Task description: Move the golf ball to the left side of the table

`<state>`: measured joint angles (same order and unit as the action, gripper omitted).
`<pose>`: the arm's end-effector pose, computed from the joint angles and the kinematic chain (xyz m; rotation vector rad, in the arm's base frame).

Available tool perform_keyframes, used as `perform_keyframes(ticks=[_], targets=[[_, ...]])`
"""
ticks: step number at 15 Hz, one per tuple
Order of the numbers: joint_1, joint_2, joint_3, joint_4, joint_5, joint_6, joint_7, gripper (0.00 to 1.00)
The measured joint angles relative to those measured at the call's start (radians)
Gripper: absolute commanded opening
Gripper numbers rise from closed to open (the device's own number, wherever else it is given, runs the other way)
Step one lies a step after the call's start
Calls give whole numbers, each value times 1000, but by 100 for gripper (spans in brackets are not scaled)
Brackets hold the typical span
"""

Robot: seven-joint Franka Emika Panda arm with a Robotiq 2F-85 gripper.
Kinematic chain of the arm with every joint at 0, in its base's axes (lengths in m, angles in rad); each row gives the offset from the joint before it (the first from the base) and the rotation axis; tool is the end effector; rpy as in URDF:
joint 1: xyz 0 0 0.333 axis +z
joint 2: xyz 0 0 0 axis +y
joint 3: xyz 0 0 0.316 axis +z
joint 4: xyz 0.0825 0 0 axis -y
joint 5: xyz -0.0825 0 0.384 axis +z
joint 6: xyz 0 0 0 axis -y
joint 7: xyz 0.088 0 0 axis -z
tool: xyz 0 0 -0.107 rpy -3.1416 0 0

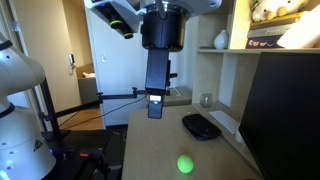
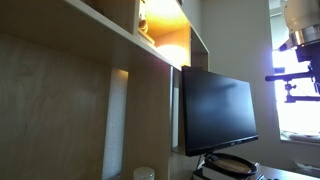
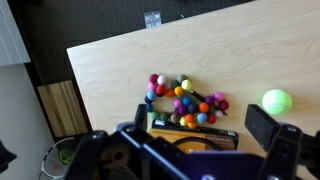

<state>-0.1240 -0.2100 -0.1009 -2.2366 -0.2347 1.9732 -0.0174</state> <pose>0.4633 -0.1228 0.4535 2.9507 -0.1575 -0.1123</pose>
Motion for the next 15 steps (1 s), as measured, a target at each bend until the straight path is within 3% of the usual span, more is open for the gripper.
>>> perform_keyframes(ticks=[6, 15], targets=[[3, 52, 7, 0, -8, 0, 12, 100], [29, 341, 20, 67, -48, 0, 81, 100]])
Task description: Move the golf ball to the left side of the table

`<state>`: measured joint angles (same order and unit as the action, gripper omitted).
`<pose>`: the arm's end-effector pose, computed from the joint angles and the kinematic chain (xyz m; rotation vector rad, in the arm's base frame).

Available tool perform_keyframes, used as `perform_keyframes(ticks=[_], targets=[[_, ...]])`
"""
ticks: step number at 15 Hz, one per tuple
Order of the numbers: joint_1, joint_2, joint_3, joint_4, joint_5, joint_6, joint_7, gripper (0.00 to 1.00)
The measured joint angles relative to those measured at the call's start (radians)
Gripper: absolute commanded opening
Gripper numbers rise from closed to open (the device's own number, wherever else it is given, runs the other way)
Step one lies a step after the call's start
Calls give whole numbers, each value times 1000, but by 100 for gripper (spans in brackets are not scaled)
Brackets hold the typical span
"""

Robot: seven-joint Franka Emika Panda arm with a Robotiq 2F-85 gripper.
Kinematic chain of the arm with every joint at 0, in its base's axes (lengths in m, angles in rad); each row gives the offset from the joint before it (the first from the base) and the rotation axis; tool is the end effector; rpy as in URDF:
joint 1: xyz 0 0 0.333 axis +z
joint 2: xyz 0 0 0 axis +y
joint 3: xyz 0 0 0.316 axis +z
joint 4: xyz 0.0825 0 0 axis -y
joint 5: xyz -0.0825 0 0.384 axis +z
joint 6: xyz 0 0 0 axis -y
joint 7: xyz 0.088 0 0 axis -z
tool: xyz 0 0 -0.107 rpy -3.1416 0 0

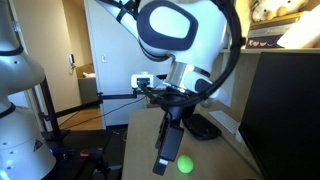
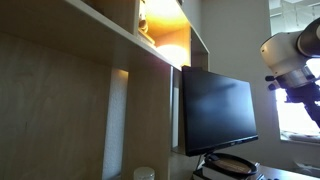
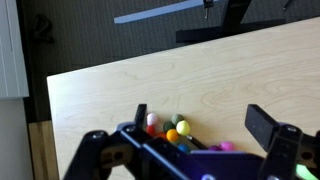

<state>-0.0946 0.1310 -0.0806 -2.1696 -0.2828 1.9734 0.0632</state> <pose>0.5040 -0.1072 0.3137 2.8667 -0.1218 -0.4926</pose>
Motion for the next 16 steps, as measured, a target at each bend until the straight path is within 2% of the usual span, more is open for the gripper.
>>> perform_keyframes(ticks=[8, 16], targets=[[11, 206, 0, 137, -4, -35, -35, 100], [31, 270, 0, 156, -84, 121, -61, 100]])
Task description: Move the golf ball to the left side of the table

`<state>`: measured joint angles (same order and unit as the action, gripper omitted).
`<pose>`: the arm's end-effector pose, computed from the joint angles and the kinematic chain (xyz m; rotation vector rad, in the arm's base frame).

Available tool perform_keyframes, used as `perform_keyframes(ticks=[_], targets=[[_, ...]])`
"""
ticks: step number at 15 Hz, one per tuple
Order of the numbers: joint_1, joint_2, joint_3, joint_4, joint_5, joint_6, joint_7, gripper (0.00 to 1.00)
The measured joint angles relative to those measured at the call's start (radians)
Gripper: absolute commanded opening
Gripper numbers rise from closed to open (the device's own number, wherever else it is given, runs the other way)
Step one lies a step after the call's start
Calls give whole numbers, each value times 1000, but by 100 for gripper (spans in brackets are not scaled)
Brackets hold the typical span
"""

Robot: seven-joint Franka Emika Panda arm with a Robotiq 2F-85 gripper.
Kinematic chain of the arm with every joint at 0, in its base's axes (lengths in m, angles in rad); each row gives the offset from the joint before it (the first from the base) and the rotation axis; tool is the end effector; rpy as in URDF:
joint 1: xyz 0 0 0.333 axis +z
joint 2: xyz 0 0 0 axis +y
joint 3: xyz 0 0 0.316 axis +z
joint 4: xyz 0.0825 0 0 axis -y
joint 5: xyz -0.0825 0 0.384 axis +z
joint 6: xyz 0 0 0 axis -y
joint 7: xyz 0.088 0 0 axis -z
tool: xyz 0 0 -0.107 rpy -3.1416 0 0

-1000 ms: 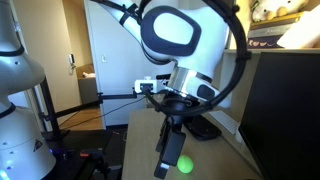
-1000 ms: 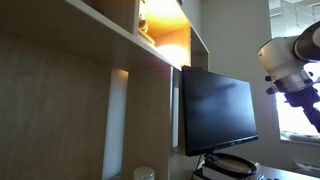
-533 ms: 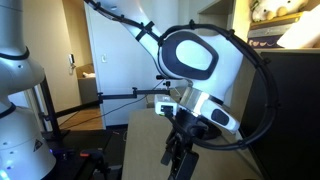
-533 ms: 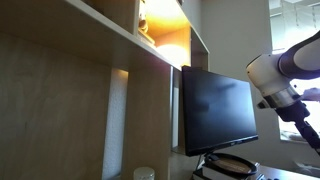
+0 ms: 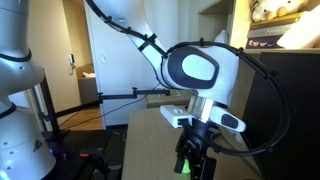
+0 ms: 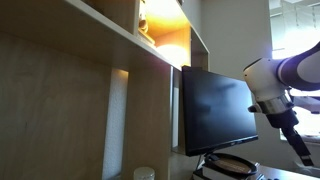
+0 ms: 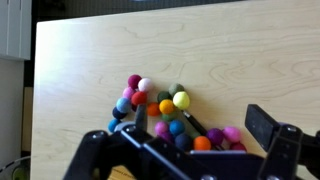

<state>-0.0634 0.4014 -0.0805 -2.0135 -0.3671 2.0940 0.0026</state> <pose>0.5603 -0.0984 0.2336 2.8044 0.1286 -0.4853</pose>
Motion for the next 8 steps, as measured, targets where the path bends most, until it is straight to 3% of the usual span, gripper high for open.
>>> perform_keyframes(ticks=[8], targets=[[0, 5, 0, -35, -2, 166, -21, 100]])
